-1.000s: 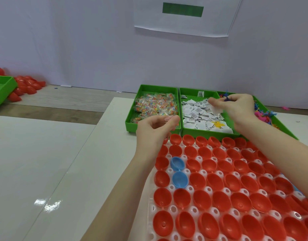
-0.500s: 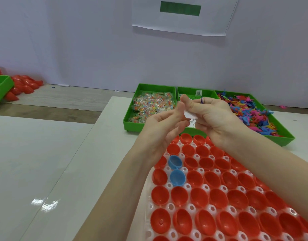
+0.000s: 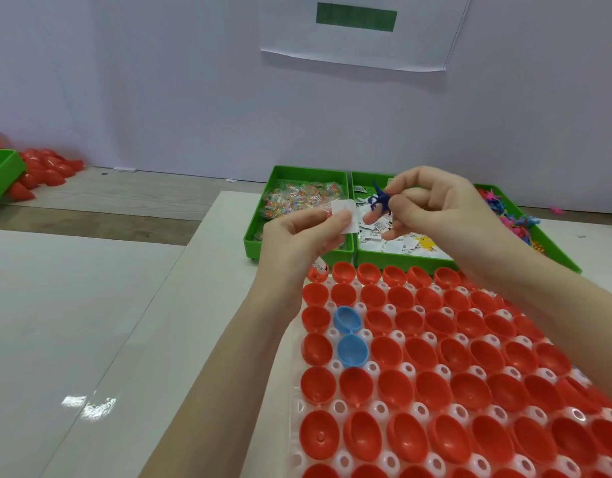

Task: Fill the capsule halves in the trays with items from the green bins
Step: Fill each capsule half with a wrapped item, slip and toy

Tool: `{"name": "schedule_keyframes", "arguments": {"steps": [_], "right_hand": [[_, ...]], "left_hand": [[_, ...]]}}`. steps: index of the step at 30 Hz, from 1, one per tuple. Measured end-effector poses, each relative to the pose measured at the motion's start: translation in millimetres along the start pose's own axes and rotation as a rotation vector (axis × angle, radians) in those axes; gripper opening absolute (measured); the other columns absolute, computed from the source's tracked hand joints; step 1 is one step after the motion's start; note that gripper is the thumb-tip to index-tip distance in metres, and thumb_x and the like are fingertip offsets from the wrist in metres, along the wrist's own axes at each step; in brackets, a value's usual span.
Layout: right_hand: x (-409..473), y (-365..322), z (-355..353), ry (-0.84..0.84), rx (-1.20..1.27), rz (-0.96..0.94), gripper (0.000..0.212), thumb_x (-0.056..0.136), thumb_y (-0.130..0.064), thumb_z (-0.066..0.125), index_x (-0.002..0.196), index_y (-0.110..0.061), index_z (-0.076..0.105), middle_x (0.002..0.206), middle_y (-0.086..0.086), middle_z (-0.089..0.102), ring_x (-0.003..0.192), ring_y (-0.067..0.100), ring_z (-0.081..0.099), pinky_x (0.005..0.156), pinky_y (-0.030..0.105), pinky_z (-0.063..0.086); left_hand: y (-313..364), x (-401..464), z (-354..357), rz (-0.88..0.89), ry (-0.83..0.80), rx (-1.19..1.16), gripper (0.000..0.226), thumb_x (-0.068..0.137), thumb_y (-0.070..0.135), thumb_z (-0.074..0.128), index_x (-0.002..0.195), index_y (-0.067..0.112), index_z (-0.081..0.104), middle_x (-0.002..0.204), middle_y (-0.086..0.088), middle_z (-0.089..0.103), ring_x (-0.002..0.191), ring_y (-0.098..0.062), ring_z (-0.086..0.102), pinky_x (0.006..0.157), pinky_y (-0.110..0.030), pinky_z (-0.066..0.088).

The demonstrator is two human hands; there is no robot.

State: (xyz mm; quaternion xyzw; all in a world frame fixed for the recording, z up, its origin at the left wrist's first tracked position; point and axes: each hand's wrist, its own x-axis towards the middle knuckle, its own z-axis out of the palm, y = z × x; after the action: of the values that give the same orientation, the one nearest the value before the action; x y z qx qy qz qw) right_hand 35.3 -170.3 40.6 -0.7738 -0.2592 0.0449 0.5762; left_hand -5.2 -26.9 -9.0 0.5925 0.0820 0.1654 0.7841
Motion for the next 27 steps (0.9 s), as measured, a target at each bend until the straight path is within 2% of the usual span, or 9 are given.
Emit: {"name": "schedule_keyframes", "arguments": {"steps": [3, 7, 11, 13, 15, 18, 21, 24, 27], "right_hand": [[0, -5, -10, -0.056, -0.337, -0.156, 0.025, 0.085, 0.002, 0.06, 0.075, -0.021, 0.063, 0.068, -0.01, 0.069, 0.061, 0.008, 0.065, 0.065, 0.019, 0.055], [1, -13, -11, -0.143, -0.546, -0.298, 0.035, 0.081, 0.003, 0.064, 0.07, -0.03, 0.063, 0.074, -0.006, 0.068, 0.073, 0.007, 0.065, 0.074, 0.027, 0.051], [4, -18, -9, -0.235, -0.697, -0.365, 0.029, 0.081, 0.01, 0.061, 0.086, -0.019, 0.066, 0.072, -0.002, 0.063, 0.077, 0.009, 0.059, 0.068, 0.021, 0.046], [6, -20, -9, -0.266, -0.758, -0.379, 0.028, 0.082, 0.01, 0.058, 0.095, -0.013, 0.067, 0.072, 0.0, 0.061, 0.073, 0.014, 0.059, 0.069, 0.026, 0.045], [7, -21, -8, -0.279, -0.786, -0.386, 0.03, 0.083, 0.01, 0.057, 0.1, -0.012, 0.066, 0.072, -0.002, 0.06, 0.074, 0.017, 0.061, 0.072, 0.031, 0.044], [7, -23, -9, -0.268, -0.751, -0.402, 0.027, 0.081, 0.009, 0.061, 0.1, -0.01, 0.068, 0.069, -0.012, 0.058, 0.076, 0.009, 0.059, 0.072, 0.026, 0.046], [7, -24, -7, -0.224, -0.714, -0.4, 0.023, 0.079, 0.007, 0.065, 0.095, -0.007, 0.071, 0.066, -0.009, 0.061, 0.078, 0.006, 0.061, 0.071, 0.022, 0.048], [10, -20, -1, -0.152, -0.648, -0.365, 0.017, 0.079, 0.001, 0.068, 0.094, -0.006, 0.073, 0.068, -0.007, 0.062, 0.066, -0.004, 0.06, 0.068, 0.009, 0.047], [15, -13, 7, -0.123, -0.678, -0.299, 0.022, 0.085, -0.007, 0.064, 0.106, -0.008, 0.07, 0.076, -0.01, 0.057, 0.058, -0.013, 0.05, 0.064, -0.001, 0.037]], "left_hand": [[2, 0, -4, -0.007, -0.097, 0.079, 0.007, 0.074, 0.012, 0.073, 0.081, 0.01, 0.073, 0.08, -0.004, 0.069, 0.076, -0.011, 0.065, 0.069, -0.016, 0.054], [7, -2, -7, -0.05, -0.263, 0.114, 0.008, 0.056, 0.022, 0.073, 0.062, 0.018, 0.075, 0.069, 0.001, 0.069, 0.066, -0.007, 0.063, 0.061, -0.014, 0.052], [9, -1, -13, -0.102, -0.384, 0.161, 0.015, 0.057, 0.027, 0.071, 0.068, 0.019, 0.076, 0.072, 0.0, 0.07, 0.07, -0.01, 0.065, 0.064, -0.017, 0.054], [10, -1, -15, -0.124, -0.424, 0.137, 0.02, 0.056, 0.029, 0.07, 0.071, 0.017, 0.077, 0.075, -0.002, 0.07, 0.073, -0.012, 0.065, 0.068, -0.019, 0.056], [11, -1, -15, -0.136, -0.438, 0.091, 0.019, 0.056, 0.028, 0.07, 0.069, 0.016, 0.076, 0.072, -0.001, 0.07, 0.069, -0.008, 0.065, 0.063, -0.017, 0.054], [12, -1, -15, -0.145, -0.428, 0.035, 0.016, 0.057, 0.024, 0.069, 0.067, 0.015, 0.076, 0.07, 0.0, 0.071, 0.066, -0.007, 0.067, 0.059, -0.014, 0.051], [11, -1, -15, -0.094, -0.412, 0.063, 0.013, 0.058, 0.025, 0.068, 0.066, 0.019, 0.077, 0.068, 0.004, 0.07, 0.065, -0.003, 0.065, 0.06, -0.013, 0.05], [10, 0, -13, -0.031, -0.359, 0.039, 0.016, 0.062, 0.022, 0.067, 0.074, 0.016, 0.077, 0.071, 0.004, 0.071, 0.07, -0.003, 0.065, 0.064, -0.013, 0.05], [7, 0, -11, 0.055, -0.262, 0.114, 0.008, 0.075, 0.013, 0.067, 0.08, 0.013, 0.073, 0.061, 0.009, 0.067, 0.058, 0.001, 0.059, 0.058, -0.01, 0.046]]}}
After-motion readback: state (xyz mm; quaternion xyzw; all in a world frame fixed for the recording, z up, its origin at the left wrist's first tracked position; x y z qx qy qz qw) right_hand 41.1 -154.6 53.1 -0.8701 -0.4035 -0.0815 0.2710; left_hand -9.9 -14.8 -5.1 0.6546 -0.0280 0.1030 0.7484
